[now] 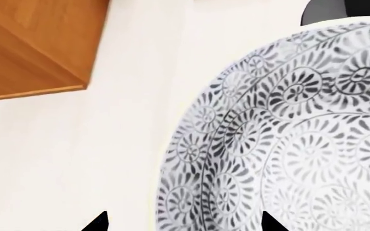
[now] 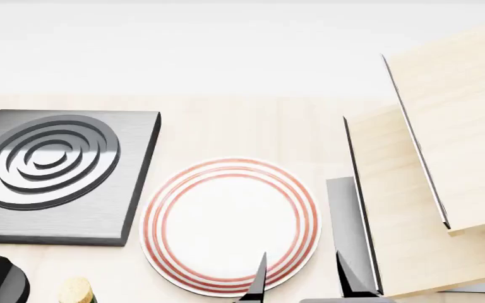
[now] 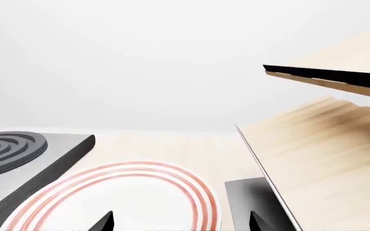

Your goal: Pick up the akita bowl and put it on the plate.

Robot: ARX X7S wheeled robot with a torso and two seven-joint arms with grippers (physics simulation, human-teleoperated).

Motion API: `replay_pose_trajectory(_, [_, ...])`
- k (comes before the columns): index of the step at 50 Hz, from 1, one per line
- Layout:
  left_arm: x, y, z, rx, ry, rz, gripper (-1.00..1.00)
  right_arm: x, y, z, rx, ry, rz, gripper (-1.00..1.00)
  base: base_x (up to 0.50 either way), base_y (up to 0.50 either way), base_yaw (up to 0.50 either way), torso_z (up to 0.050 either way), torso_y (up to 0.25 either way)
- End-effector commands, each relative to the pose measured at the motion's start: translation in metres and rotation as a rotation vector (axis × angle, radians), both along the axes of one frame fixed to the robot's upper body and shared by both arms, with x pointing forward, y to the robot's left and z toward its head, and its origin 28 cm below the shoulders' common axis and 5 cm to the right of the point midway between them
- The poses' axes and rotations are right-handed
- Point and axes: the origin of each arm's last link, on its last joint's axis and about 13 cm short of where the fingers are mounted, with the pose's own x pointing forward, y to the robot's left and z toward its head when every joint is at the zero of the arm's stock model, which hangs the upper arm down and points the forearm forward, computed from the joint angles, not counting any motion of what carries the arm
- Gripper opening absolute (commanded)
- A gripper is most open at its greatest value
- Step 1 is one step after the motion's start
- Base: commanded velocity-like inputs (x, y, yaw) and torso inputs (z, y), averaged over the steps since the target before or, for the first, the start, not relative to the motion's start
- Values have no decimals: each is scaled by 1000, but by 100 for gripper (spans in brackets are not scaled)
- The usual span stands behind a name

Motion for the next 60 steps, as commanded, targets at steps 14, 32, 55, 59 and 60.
replay_pose_trajectory(14, [4, 0, -20, -11, 80, 9, 100, 1, 0, -1, -1, 3, 0, 100, 0, 0, 0, 0, 0])
replay_pose_trajectory(32, [7, -1, -20, -7, 41, 15, -100, 0, 0, -1, 1, 7, -1, 100, 1, 0, 0, 0, 0])
replay_pose_trajectory(55, [6, -8, 30, 73, -317, -18, -100, 2, 0, -5, 4, 16, -4, 100, 0, 0, -1, -1, 0])
replay_pose_trajectory(59, [7, -6, 38, 88, -386, -8, -100, 2, 0, -6, 4, 18, -3, 100, 0, 0, 0, 0, 0])
replay_pose_trajectory(60, [7, -6, 38, 86, -388, -6, -100, 2, 0, -6, 4, 18, -3, 100, 0, 0, 0, 0, 0])
